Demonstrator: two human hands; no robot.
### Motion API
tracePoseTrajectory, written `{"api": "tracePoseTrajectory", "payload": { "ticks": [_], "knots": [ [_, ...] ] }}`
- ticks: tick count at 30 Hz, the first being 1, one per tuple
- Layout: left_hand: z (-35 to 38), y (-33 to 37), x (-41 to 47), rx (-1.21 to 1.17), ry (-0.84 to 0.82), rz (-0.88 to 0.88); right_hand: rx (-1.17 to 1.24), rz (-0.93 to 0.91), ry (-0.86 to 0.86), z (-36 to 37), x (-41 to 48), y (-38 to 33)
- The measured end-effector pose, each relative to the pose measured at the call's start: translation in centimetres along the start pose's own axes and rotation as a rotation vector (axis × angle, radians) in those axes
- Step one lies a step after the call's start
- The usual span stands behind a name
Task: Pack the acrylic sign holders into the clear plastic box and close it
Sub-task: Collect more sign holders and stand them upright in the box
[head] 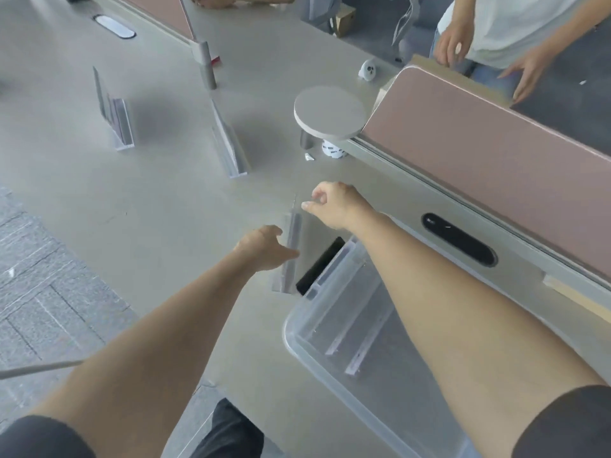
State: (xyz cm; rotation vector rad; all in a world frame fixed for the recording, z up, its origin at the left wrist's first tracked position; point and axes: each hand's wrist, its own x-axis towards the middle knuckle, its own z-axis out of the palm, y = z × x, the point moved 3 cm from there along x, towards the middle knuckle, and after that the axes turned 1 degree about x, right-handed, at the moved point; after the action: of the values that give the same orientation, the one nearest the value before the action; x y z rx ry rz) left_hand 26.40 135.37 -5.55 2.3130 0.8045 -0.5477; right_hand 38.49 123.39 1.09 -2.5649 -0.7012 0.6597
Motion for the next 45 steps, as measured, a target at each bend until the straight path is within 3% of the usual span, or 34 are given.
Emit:
{"api": "tracePoseTrajectory", "payload": {
  "ticks": [3,6,10,17,21,28,36,45],
  "knots": [
    [0.9,0.0,1.2,-0.006,-0.194,-0.004,-0.057,0.063,-0.060,1.9,2.9,-1.0],
    [1.4,0.3,2.7,0.034,-0.214,0.019,-0.097,0.092,-0.103,3.4,5.1,-1.4],
    [0.7,0.4,4.3,0.095,-0.147,0.051,-0.014,0.185,-0.122,4.9,7.4,-0.9],
    [-3.5,0.5,4.8,0.089,0.093,0.119,0.205,0.216,0.121,2.6,8.1,-1.8],
    [-6.0,2.1,4.6,-0.063,0.230,0.226,0.324,0.215,0.271,-1.1,7.1,-2.5],
    [-7.4,6.8,0.5,-0.121,0.346,0.424,0.467,0.162,0.401,-5.9,1.8,-1.3],
    [-3.0,12.7,-11.4,-0.072,0.456,0.558,0.579,0.073,0.461,-9.4,-10.7,4.3],
    [4.6,16.8,-22.0,-0.046,0.390,0.588,0.608,0.045,0.462,-10.0,-23.1,11.0]
  ]
}}
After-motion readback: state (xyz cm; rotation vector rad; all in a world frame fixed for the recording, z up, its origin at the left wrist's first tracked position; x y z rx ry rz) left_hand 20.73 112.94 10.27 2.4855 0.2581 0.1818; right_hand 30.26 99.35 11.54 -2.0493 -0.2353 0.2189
